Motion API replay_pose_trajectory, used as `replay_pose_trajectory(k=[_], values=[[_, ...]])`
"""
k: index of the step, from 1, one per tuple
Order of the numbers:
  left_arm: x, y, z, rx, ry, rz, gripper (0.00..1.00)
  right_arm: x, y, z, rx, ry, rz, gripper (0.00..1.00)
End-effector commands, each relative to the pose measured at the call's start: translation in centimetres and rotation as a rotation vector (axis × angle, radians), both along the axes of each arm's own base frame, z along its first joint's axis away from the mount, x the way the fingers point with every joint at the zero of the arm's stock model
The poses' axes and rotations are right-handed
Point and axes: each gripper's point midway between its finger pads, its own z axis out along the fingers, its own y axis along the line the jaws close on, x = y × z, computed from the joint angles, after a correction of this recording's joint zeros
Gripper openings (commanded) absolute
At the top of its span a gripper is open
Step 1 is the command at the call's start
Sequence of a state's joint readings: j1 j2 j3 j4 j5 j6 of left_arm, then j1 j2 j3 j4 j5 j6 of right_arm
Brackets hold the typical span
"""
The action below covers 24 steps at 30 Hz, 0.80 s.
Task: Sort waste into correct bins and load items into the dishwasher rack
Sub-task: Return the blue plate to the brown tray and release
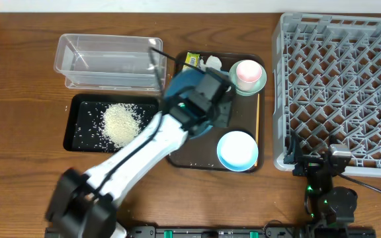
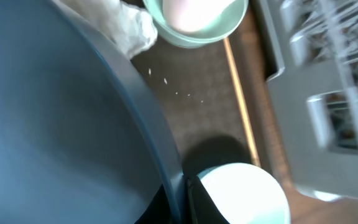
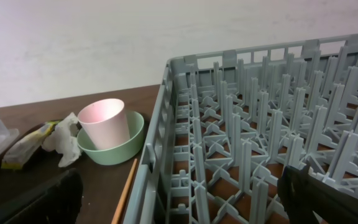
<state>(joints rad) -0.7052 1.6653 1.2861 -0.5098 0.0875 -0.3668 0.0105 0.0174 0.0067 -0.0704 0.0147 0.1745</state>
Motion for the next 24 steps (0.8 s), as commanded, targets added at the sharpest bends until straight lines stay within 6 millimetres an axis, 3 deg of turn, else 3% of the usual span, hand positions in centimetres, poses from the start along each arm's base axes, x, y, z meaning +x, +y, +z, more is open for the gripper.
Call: replay_pose_trajectory(k=[1,5,11,13,21,24], values=[[0.6,-1.0,-1.3,0.036,-0.017,0.002,0.06,0.0,0.1,-0.1,-0.011,0.002,0.007,0.99],[0.0,-2.1,-2.9,0.054,0.004,-0.026,0.06,0.0,0.1,-0.1,-0.011,0.002,0.007,0.99],[-0.8,-3.2,-3.2,0.056,0.004,-0.057,0.08,0.0,0.1,-0.1,-0.011,0.002,0.007,0.99],[-0.9,-3.2,-3.2,0.057,0.005,-0.057,0.17,0.0,0.1,-0.1,-0.011,0.002,0.007,0.99],[-0.4,-2.6,-3.2,0.085,-0.018,-0.033,0.17,0.0,0.1,-0.1,-0.011,0.002,0.007,0.99],[-0.1,-2.4,-2.8,0.088,-0.032,-0.025,0.22,0.0,0.1,-0.1,-0.011,0.002,0.007,0.99]])
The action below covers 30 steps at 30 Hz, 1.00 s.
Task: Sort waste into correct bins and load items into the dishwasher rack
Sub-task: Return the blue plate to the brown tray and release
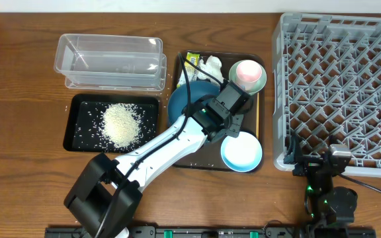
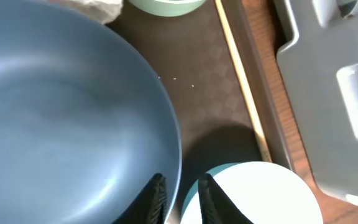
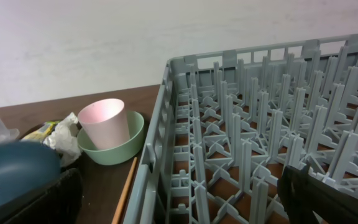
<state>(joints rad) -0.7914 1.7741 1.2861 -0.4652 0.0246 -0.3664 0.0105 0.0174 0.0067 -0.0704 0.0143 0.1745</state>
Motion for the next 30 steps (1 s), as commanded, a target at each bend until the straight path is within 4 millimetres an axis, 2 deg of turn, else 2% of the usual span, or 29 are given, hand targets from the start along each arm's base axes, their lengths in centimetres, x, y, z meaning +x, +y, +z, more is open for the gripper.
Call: replay_pose_trajectory(k=[1,6,10,17,19,22,26,28,30], values=[[1.0,0.3,1.4,0.0,-0.047,0.027,0.24,0.0,0.1,-0.1,-0.011,0.002,0.007,0.99],[0.9,0.4,3.3,-0.031,-0.078,0.029,0.39,0.0,0.1,-0.1,-0.011,0.002,0.007,0.99],[0.6,0.7,5.7,-0.063,-0.11,0.03,0.56,0.0,0.1,-0.1,-0.011,0.002,0.007,0.99],[0.9,2.4,9.7,-0.119,-0.173,0.064,0.66,0.0,0.1,-0.1,-0.011,0.002,0.007,0.99],[1.5,4.0,10.4,-0.11,-0.19,0.105,0.67,0.0,0.1,-0.1,-0.011,0.002,0.007,0.99],[3.1,8.3,11.1,-0.032,-0.235,0.225,0.71,0.0,0.1,-0.1,-0.011,0.002,0.007,0.99],[3.7,13.2,11.3,0.019,-0.21,0.337,0.76,0.0,0.1,-0.1,-0.011,0.002,0.007,0.99],[3.7,14.5,11.2,0.017,-0.182,0.359,0.77,0.0,0.1,-0.1,-0.011,0.002,0.007,0.99],[3.5,14.8,10.9,0.002,-0.155,0.359,0.78,0.0,0.1,-0.1,-0.011,0.002,0.007,0.99]])
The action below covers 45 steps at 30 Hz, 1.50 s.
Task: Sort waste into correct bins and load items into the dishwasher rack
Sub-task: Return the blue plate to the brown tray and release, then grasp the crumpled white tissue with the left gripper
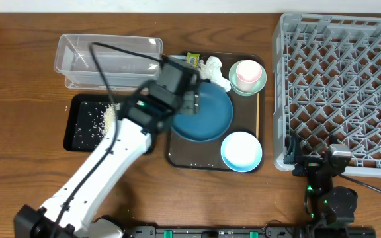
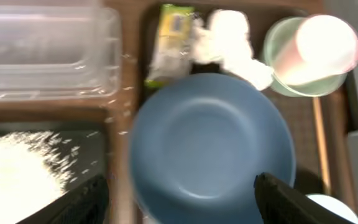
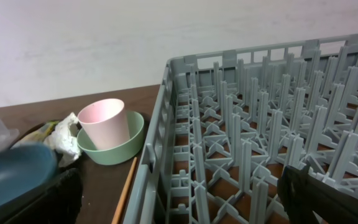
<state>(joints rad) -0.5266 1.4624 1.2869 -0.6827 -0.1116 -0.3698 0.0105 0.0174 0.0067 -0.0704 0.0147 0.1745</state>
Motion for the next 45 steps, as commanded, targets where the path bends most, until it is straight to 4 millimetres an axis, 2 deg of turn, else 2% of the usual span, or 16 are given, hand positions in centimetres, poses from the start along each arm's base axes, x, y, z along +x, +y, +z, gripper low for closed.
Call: replay_pose_trajectory(k=[1,10,18,19,26,30,32,34,37,40,43,45], values=[[0.0,0.5,1.2,-0.038,-0.004,0.008,0.8,0.0,0.1,-0.1,-0.011,0.002,0.007,0.99],[-1.8,-2.5,0.8,-0.177,0.092,-0.113,0.83,0.0,0.1,-0.1,-0.011,0.002,0.007,0.99],[-1.8,-2.5,0.5,-0.174,0.098,-0.113,0.84,0.0,0.1,-0.1,-0.011,0.002,0.007,0.99],[-1.8,-2.5,0.5,-0.174,0.099,-0.113,0.87,0.0,0.1,-0.1,-0.011,0.002,0.007,0.99],[-1.5,-2.2,0.5,-0.158,0.088,-0.099,0.9,0.0,0.1,-0.1,-0.011,0.002,0.007,0.99],[-0.4,-2.9,1.6,-0.195,0.029,-0.109,0.89,0.0,0.1,-0.1,-0.011,0.002,0.007,0.99],[-0.1,-3.9,2.9,-0.244,0.01,-0.141,0.87,0.0,0.1,-0.1,-0.011,0.002,0.007,0.99],[0.0,-4.8,4.7,-0.267,0.003,-0.198,0.8,0.0,0.1,-0.1,-0.011,0.002,0.007,0.99],[0.5,-4.8,6.9,-0.218,0.029,-0.241,0.79,0.0,0.1,-0.1,-0.011,0.002,0.007,0.99],[1.2,-5.0,8.2,-0.145,0.09,-0.292,0.79,0.0,0.1,-0.1,-0.011,0.002,0.007,0.99],[2.7,-5.6,8.2,-0.086,0.143,-0.33,0.88,0.0,0.1,-0.1,-0.011,0.002,0.007,0.99],[5.0,-5.8,7.2,-0.041,0.142,-0.307,0.91,0.0,0.1,-0.1,-0.011,0.002,0.007,0.99]])
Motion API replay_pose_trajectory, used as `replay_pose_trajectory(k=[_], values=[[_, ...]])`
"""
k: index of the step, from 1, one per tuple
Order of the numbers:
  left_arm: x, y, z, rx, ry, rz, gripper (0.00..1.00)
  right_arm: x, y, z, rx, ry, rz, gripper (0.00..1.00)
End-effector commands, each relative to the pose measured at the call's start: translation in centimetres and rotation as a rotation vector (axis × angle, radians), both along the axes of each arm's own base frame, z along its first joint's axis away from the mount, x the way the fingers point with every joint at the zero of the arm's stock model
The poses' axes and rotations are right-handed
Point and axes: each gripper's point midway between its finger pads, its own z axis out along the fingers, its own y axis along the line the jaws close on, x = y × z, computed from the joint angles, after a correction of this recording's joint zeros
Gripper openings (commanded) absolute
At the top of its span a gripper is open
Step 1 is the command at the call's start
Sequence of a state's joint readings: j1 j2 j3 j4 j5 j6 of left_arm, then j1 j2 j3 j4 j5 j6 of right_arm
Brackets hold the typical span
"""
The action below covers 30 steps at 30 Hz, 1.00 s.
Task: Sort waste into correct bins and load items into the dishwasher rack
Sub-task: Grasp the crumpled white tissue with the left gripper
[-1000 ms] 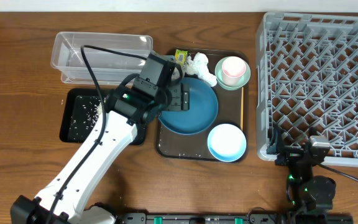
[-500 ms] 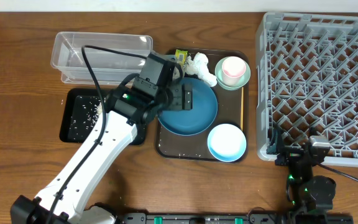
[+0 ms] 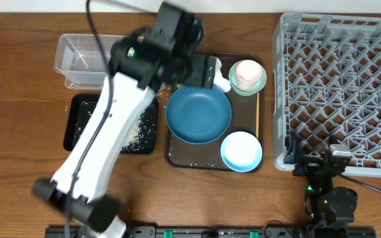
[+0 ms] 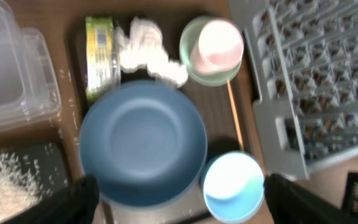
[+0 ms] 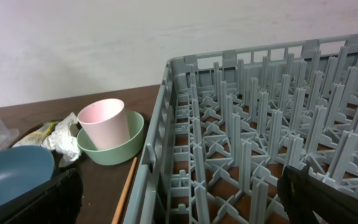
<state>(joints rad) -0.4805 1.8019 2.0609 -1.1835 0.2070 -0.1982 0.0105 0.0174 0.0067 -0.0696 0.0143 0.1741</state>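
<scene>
A blue plate (image 3: 198,114) lies flat on the brown tray (image 3: 177,157), with a pale blue bowl (image 3: 241,151) at its front right. A pink cup (image 3: 247,73) stands in a green bowl (image 3: 257,83) at the tray's back right. A crumpled napkin (image 4: 148,53) and a yellow wrapper (image 4: 98,53) lie at the tray's back. My left gripper (image 3: 202,71) hangs open high over the tray's back edge, holding nothing; in the left wrist view its fingertips (image 4: 79,202) frame the plate (image 4: 143,143). My right gripper (image 5: 179,208) rests open at the rack's front left corner.
The grey dishwasher rack (image 3: 339,79) fills the right side. A clear plastic bin (image 3: 78,61) stands at the back left. In front of it a black tray (image 3: 78,135) holds spilled rice. My raised left arm covers part of both in the overhead view.
My left gripper, open then over the plate's back left edge, now hangs higher and farther back, taking in the whole tray. The plate lies where it was. The right arm is unmoved.
First my left gripper was shut on the blue plate's rim, the plate tilted over the tray. Then the plate lay on the tray with the fingers parted at its rim. After that the gripper was open above its back left, and now it is higher still.
</scene>
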Motion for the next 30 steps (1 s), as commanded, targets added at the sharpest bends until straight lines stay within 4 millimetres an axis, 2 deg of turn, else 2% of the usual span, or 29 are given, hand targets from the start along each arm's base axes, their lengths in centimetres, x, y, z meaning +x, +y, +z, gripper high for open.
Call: replay_pose_trajectory(k=[1,5,8,10,15,20,26,30], values=[[4.0,-0.5,-2.3,0.094,-0.026,-0.018,0.93,0.0,0.1,-0.1,-0.011,0.003,0.007,0.99],[10.2,-1.2,-5.7,0.16,-0.14,0.057,0.93,0.0,0.1,-0.1,-0.011,0.002,0.007,0.99],[13.0,-2.0,-8.7,0.167,-0.159,0.079,0.94,0.0,0.1,-0.1,-0.011,0.002,0.007,0.99],[13.9,-2.3,-11.0,0.157,-0.128,0.117,0.94,0.0,0.1,-0.1,-0.011,0.002,0.007,0.99],[14.9,-1.9,-15.8,0.115,-0.016,0.27,0.93,0.0,0.1,-0.1,-0.011,0.003,0.007,0.99],[14.7,-3.1,-19.5,0.075,0.072,0.275,0.93,0.0,0.1,-0.1,-0.011,0.002,0.007,0.99],[13.9,-4.3,-23.0,0.051,0.165,0.296,0.93,0.0,0.1,-0.1,-0.011,0.002,0.007,0.99],[13.6,-4.4,-24.5,0.067,0.186,0.292,0.92,0.0,0.1,-0.1,-0.011,0.002,0.007,0.99]])
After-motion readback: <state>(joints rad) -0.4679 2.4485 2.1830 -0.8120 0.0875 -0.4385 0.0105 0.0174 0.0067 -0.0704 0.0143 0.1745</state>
